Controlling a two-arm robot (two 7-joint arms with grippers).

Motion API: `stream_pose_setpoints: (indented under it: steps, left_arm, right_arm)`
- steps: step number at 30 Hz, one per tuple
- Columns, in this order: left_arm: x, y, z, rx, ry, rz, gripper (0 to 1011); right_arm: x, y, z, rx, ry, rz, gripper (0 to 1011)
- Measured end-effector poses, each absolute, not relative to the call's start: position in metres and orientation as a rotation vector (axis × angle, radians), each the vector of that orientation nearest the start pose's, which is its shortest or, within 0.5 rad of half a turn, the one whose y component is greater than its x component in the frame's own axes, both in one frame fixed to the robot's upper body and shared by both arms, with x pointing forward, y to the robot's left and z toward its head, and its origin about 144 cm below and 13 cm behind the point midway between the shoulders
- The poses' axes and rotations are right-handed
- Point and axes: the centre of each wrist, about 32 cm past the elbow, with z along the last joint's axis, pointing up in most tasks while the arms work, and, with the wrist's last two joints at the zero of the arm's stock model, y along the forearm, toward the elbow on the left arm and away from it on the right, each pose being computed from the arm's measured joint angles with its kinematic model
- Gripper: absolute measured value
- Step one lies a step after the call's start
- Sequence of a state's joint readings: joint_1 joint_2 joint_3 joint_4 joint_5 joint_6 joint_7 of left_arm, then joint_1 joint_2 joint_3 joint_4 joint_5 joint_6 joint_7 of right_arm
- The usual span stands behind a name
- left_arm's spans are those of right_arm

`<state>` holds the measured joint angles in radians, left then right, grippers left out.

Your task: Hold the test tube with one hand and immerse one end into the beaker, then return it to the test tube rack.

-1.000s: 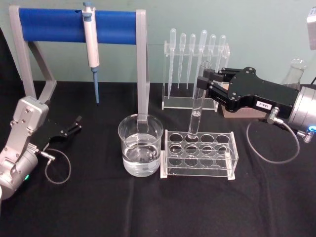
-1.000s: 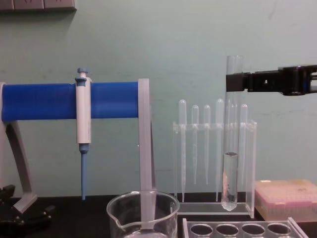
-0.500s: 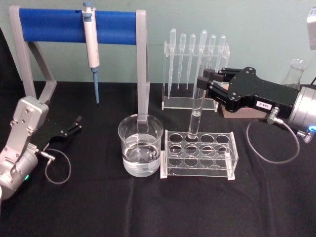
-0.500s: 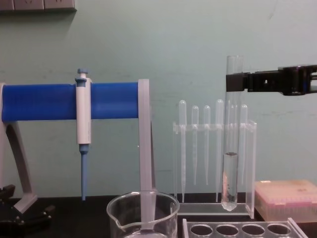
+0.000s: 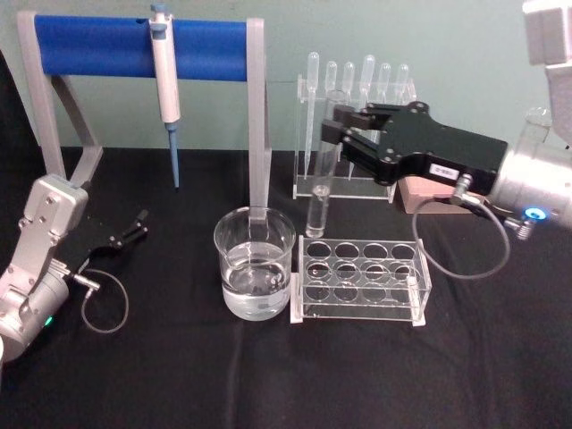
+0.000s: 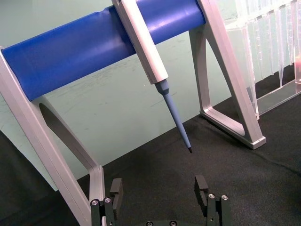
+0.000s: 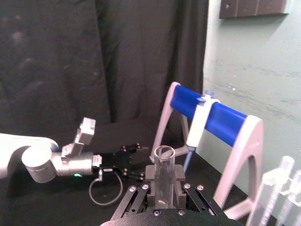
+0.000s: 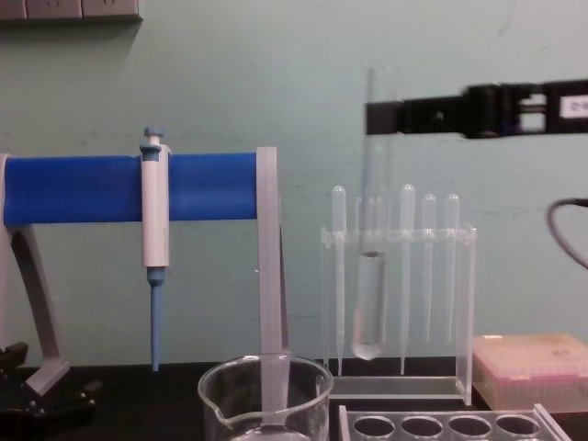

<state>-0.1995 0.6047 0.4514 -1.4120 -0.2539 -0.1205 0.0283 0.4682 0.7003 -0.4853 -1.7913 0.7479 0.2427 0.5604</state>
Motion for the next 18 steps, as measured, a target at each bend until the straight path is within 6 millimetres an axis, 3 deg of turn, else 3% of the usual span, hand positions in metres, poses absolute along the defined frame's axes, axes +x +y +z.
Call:
stream_pose_setpoints:
  steps: [10, 18]
  left_arm:
    - [0.489, 0.310, 1.140, 0.304, -0.285, 1.248, 1000]
    - [0.489, 0.310, 1.140, 0.304, -0.285, 1.248, 1000]
  right_arm:
    - [0.522, -0.230, 1.331, -0.034, -0.093, -0.460, 244]
    - [0.530, -0.213, 1.319, -0.040, -0.095, -0.458, 244]
